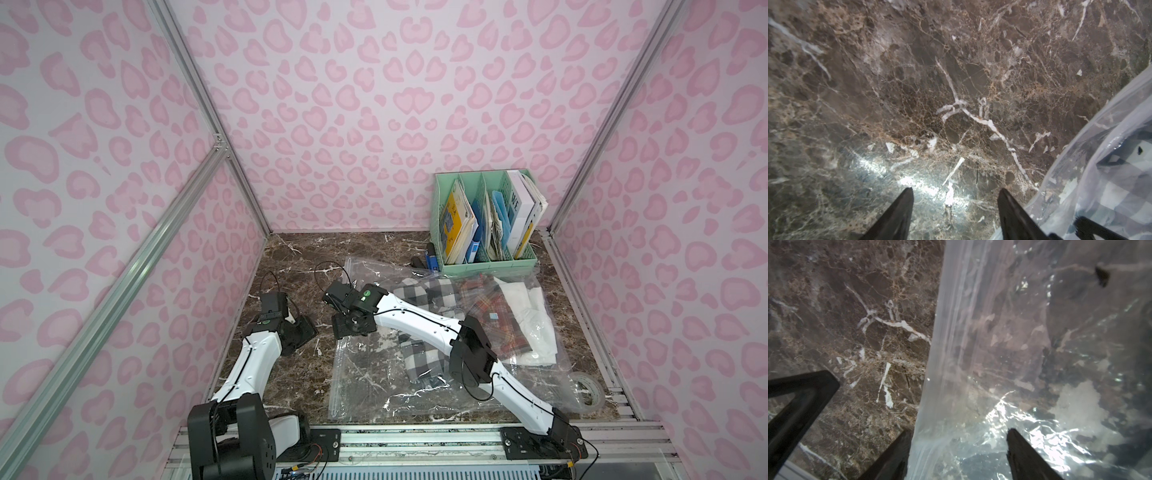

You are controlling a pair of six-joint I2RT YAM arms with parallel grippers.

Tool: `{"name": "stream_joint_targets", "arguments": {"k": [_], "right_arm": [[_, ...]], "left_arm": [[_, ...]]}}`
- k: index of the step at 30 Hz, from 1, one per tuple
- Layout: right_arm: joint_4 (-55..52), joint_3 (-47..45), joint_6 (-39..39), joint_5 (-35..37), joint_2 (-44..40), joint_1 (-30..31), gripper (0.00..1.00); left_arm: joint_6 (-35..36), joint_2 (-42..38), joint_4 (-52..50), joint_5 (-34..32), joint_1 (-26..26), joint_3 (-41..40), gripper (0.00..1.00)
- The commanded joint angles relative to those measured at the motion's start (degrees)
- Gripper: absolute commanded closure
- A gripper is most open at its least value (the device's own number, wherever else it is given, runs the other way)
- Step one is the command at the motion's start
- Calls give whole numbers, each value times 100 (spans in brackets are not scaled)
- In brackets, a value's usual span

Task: Take the shirt out of the vacuum bag
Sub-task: Open the vacuum bag at the center of the board.

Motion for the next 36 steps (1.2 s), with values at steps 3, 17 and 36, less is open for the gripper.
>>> {"name": "stream_joint_targets", "arguments": {"k": [3, 17, 36], "right_arm": [[-130, 509, 178, 671, 295, -9, 27], [-668, 394, 189, 1069, 310, -24, 67], [-550, -648, 379, 1334, -1439, -103, 100]], "left_arm": [[-3, 9, 49, 138, -56, 47, 34], [81, -18, 129, 238, -384, 37, 34], [-28, -49, 290, 1342, -1244, 1173, 34]]}}
